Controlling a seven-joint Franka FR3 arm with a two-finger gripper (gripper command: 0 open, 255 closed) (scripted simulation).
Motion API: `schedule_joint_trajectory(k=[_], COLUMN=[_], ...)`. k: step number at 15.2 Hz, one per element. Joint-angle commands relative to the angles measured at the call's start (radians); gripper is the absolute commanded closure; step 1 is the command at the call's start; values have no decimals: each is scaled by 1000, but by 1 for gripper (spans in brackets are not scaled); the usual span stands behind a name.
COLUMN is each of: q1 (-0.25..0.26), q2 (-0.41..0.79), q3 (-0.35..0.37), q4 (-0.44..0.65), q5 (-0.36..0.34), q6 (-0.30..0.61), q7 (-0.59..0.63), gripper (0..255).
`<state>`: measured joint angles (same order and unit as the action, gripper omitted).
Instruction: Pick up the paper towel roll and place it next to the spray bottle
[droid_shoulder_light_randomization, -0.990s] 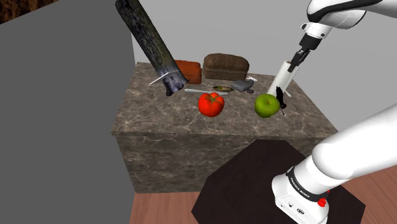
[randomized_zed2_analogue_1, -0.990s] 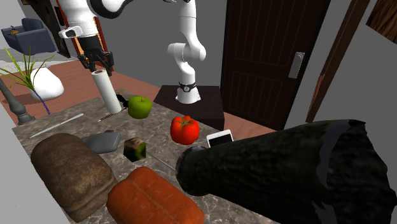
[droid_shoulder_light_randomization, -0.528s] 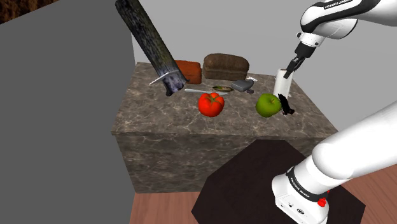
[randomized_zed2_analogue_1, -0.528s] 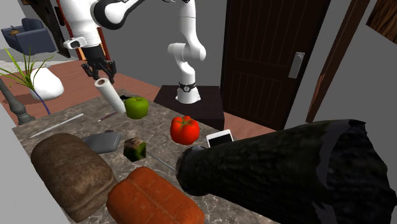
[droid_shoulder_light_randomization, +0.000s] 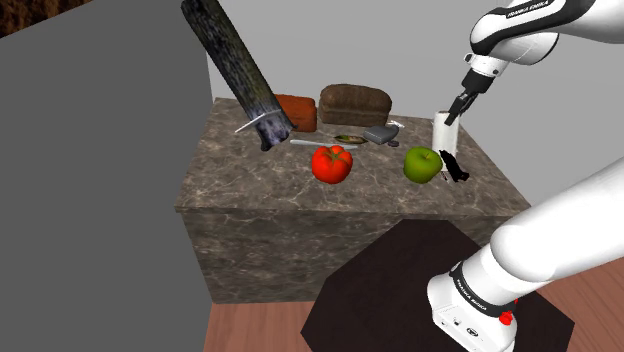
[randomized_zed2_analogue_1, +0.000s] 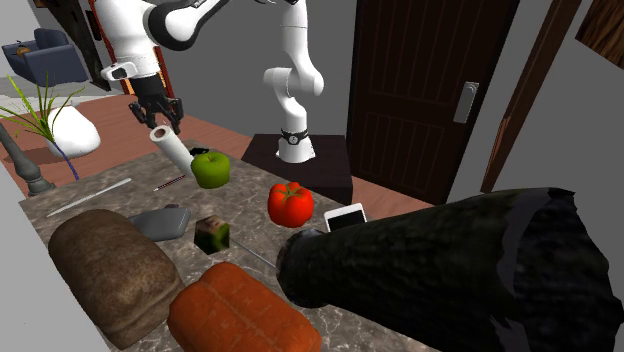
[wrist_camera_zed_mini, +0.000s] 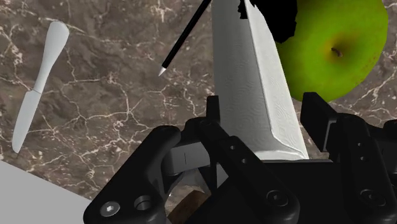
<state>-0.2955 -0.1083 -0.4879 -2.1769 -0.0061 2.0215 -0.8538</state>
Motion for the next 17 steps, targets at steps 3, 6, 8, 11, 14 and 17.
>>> schedule_joint_trajectory(k=[3, 6, 8, 11, 14, 17], q1=[0, 0, 0, 0, 0, 0], q2=[0, 0, -19, -30, -30, -30], q3=[0, 0, 3, 5, 5, 5], q4=[0, 0, 51, 101, 101, 101], q5=[0, 0, -9, -13, -13, -13], q6=[0, 0, -67, -127, -127, -127], q7=[0, 0, 7, 11, 11, 11], gripper=[0, 0, 0, 0, 0, 0])
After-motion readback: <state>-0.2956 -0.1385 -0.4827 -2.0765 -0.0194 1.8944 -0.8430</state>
